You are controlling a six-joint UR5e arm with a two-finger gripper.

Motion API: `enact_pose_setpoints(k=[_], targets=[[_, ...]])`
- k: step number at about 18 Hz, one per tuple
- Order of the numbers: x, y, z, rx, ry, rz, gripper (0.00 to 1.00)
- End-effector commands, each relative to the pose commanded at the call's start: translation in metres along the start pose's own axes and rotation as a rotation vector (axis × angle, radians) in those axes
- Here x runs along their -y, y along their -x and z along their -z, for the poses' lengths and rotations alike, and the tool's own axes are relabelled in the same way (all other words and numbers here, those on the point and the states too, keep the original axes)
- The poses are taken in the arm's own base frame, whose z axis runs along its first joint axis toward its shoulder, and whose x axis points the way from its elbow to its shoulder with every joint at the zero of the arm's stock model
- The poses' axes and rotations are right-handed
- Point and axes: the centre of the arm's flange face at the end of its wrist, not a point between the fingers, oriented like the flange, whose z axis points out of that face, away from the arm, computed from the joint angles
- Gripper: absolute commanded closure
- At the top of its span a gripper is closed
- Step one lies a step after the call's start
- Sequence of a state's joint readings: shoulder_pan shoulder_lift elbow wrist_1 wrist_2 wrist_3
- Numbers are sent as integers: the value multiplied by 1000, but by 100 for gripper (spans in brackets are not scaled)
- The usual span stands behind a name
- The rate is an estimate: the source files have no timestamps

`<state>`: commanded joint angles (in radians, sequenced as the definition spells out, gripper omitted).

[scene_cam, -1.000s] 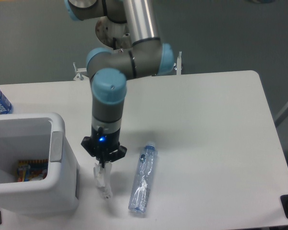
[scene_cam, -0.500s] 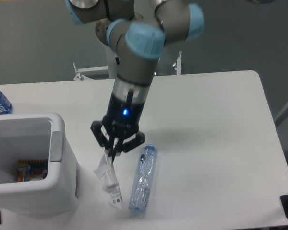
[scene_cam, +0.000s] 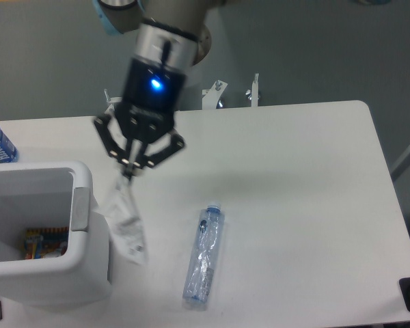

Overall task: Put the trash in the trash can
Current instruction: 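Lift the wrapper and carry it over the white trash bin, then open the gripper to drop the wrapper into the bin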

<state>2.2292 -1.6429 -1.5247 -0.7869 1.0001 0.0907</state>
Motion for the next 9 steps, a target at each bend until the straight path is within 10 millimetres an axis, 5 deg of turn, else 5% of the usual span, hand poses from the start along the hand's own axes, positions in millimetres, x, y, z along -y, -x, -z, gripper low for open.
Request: enact_pose_setpoints(k=[4, 5, 7, 9], targets=[[-14, -30, -29, -49, 53, -19, 96], [-16, -27, -37, -52, 65, -18, 84], [-19, -27, -51, -59, 80, -32, 38], [-22, -28, -58, -64, 93, -31, 17]])
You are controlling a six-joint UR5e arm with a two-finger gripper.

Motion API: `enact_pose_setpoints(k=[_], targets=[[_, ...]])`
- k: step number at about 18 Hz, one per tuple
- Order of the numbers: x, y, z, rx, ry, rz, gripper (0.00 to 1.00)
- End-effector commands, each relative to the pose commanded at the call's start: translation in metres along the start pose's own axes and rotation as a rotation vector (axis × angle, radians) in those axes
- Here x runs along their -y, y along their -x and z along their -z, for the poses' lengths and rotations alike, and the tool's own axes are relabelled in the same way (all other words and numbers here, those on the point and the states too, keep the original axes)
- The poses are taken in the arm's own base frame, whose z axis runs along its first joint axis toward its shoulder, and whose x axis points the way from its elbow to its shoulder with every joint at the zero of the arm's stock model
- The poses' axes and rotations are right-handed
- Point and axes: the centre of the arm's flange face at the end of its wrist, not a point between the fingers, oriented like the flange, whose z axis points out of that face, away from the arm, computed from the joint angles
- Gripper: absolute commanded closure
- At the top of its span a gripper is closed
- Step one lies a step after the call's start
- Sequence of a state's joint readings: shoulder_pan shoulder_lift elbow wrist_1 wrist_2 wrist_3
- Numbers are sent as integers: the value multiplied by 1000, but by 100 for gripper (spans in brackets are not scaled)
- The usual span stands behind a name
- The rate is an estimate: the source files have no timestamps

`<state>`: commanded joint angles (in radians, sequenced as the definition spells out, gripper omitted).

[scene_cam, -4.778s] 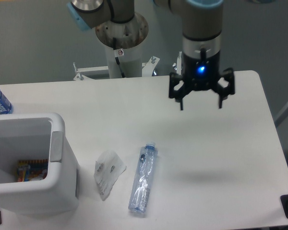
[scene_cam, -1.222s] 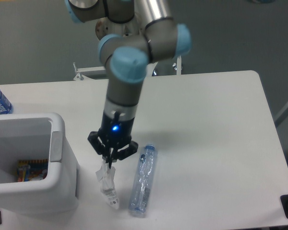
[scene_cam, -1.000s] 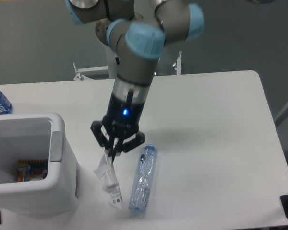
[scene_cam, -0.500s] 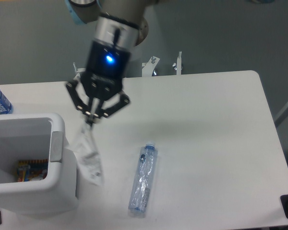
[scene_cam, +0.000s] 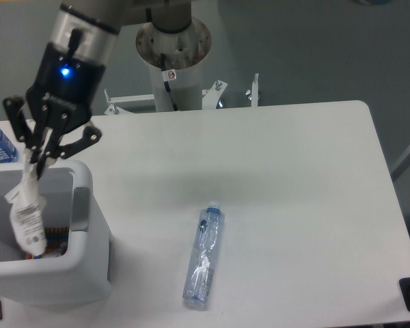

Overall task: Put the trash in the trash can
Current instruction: 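Open the gripper to drop the wrapper into the bin, then move the gripper over the clear water bottle and lower it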

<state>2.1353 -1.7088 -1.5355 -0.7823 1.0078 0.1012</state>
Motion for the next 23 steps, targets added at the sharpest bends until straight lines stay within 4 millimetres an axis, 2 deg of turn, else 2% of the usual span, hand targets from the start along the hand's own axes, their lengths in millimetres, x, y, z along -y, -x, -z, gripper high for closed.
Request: enact_pose_setpoints(k=[1, 3, 7, 9, 13, 18, 20, 23], targets=[[0, -2, -2, -3, 2, -3, 8], [0, -2, -4, -3, 6, 0, 0], [3, -1, -3, 6, 7, 0, 0], [2, 9, -3, 32, 12, 14, 0], [4, 78, 19, 155, 8, 104, 0], [-2, 180, 31, 333, 40, 155, 0], [-11, 209, 25, 343, 87, 125, 0], [-38, 237, -2, 305, 255, 59, 0]])
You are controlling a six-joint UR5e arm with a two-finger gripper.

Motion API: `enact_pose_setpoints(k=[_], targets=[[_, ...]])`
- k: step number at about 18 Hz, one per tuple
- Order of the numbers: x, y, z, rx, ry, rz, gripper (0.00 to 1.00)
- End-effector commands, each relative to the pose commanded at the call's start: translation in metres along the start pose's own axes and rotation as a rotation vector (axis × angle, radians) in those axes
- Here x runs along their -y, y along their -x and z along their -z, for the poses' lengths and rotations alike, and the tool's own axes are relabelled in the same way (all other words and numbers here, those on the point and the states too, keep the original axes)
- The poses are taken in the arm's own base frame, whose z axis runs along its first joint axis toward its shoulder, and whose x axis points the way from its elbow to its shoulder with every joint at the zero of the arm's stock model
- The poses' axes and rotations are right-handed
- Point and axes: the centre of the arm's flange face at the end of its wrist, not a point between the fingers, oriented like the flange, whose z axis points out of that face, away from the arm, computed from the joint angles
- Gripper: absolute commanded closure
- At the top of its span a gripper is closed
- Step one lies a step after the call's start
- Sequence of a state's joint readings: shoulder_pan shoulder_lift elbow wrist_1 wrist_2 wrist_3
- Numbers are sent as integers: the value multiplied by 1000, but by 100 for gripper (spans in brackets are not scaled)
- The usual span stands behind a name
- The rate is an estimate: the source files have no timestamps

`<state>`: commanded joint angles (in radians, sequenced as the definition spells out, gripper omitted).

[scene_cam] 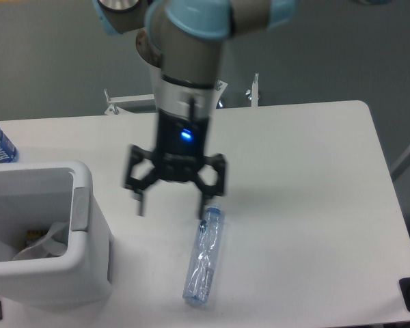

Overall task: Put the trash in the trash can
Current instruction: 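Move the gripper over the clear water bottle and lower it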

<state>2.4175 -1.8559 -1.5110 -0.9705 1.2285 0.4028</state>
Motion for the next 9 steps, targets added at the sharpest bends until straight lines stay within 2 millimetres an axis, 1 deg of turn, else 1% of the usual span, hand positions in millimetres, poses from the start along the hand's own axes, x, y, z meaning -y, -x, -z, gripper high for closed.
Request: enact_pose_setpoints(k=[3, 5, 8, 9], targets=[[-20, 16, -37, 23, 181, -107, 0], [-31, 23, -58, 30, 254, -131, 0], [-35, 36, -88, 76, 350, -157, 0], [-31, 35, -99, 73, 368, -187, 0]])
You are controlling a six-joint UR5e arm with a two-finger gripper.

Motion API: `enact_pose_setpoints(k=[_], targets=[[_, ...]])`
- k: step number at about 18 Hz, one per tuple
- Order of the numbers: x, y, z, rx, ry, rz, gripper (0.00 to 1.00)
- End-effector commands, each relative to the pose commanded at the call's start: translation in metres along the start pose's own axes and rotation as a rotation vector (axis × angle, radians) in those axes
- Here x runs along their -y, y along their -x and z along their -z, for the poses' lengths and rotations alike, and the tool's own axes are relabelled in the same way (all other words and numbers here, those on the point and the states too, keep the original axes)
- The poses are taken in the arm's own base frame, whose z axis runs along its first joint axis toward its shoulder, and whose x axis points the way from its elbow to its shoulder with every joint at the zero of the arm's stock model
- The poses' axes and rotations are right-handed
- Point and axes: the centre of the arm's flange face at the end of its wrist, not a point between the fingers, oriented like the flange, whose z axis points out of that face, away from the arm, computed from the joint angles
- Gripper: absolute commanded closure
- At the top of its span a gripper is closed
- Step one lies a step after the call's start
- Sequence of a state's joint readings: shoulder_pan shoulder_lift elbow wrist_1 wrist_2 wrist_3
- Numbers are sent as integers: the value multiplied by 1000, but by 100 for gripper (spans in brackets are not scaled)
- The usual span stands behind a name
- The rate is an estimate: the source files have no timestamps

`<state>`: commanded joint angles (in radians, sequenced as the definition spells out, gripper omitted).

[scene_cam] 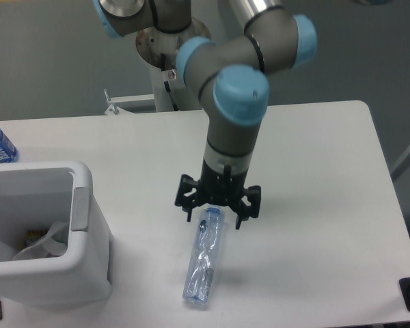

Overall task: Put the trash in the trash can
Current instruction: 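Move the gripper over the clear water bottle and lower it, then close the gripper on the bottle's cap end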

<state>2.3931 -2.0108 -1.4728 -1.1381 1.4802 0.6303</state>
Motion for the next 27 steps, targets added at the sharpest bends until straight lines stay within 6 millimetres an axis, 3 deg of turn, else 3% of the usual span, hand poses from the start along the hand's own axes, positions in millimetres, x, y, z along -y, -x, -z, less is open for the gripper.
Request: enact_pose_setpoints(k=[3, 6, 11, 20, 27], targets=[[13, 4, -20, 4, 35, -29, 0], [17, -10, -52, 22, 98, -86, 0], [27, -28, -83, 7, 122, -117, 0], [27, -38, -112, -2, 139, -125, 0], [26, -39, -120, -1, 140, -135, 0]])
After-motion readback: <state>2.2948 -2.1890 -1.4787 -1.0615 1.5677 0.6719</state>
